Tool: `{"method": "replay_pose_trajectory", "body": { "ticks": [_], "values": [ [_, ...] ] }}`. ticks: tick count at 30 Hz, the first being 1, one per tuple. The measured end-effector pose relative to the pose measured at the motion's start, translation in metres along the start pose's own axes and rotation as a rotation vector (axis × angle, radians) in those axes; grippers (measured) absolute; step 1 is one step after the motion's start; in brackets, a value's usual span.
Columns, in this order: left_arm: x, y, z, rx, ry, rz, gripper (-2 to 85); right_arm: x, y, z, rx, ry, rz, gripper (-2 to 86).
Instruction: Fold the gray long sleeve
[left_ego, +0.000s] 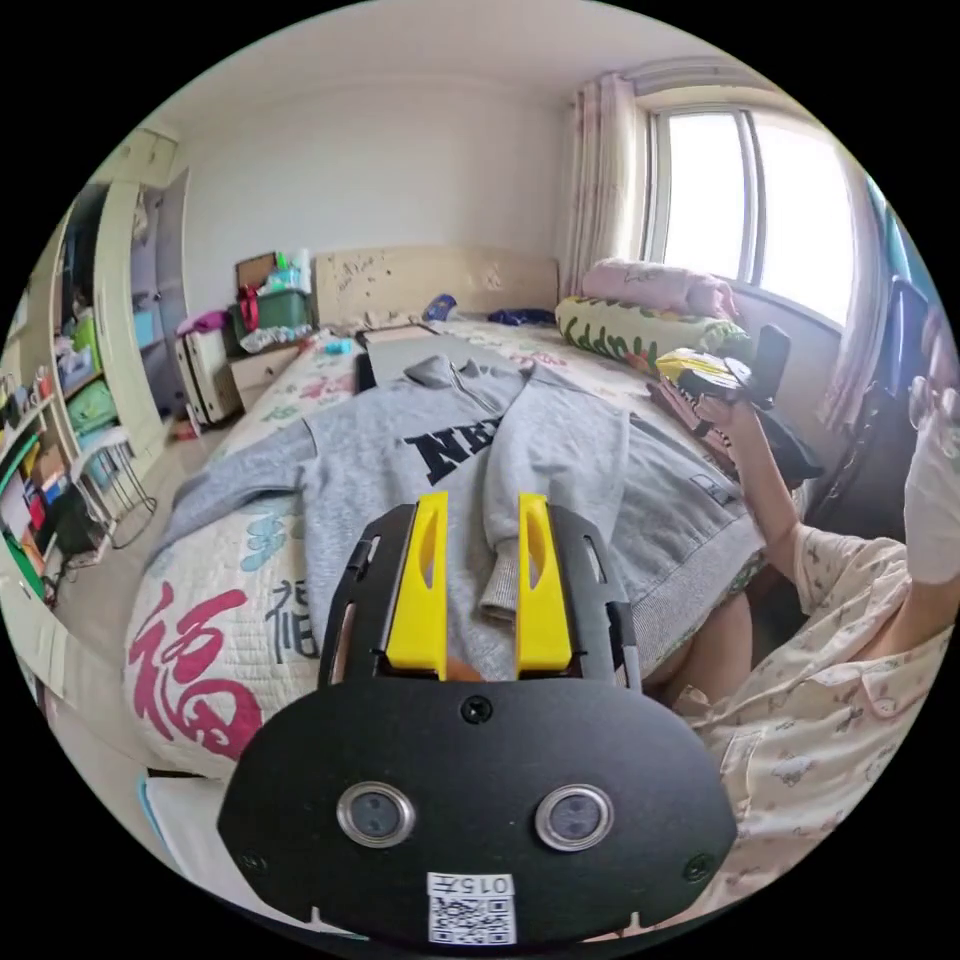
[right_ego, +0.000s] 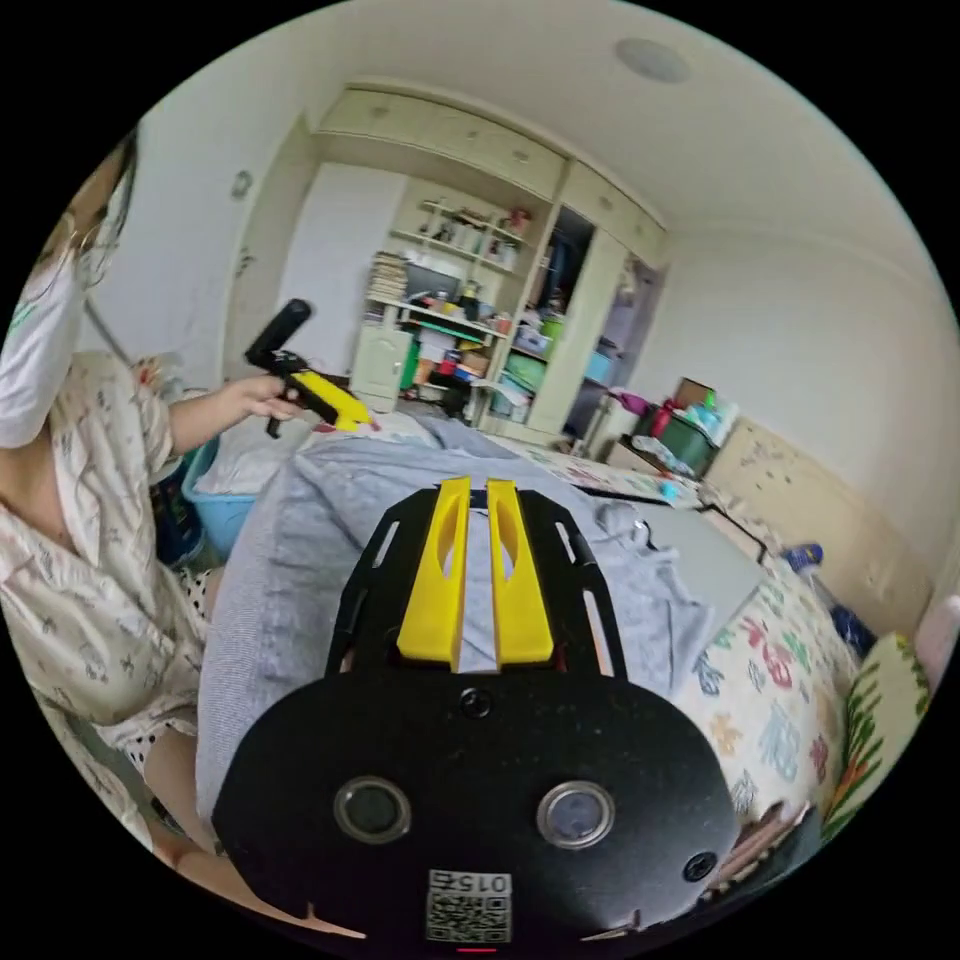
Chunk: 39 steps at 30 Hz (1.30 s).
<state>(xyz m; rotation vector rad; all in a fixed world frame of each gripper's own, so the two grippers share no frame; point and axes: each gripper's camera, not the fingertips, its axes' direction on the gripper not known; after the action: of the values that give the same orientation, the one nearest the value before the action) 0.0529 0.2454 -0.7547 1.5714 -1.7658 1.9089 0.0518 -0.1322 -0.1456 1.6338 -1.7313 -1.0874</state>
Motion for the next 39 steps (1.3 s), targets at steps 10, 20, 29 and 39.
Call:
{"method": "replay_pose_trajectory", "body": {
  "ticks": [10,20,29,39],
  "values": [
    [-0.035,0.052,0.153,-0.259,0.152,0.065,8.9,-0.163,-0.018,0.106,-0.369,-0.273,-0.260,7.2],
    [-0.007,0.115,0.197,-0.298,0.006,0.204,1.7,-0.192,0.028,0.092,-0.401,-0.416,-0.199,-1.0],
    [-0.023,0.185,0.222,-0.289,0.067,0.188,2.0,-0.198,0.036,0.049,-0.304,-0.313,-0.144,-0.4],
    [-0.240,0.316,0.091,0.221,0.001,-0.531,5.5,-0.206,0.013,0.089,-0.416,-0.348,-0.099,-1.0]
  ]
}}
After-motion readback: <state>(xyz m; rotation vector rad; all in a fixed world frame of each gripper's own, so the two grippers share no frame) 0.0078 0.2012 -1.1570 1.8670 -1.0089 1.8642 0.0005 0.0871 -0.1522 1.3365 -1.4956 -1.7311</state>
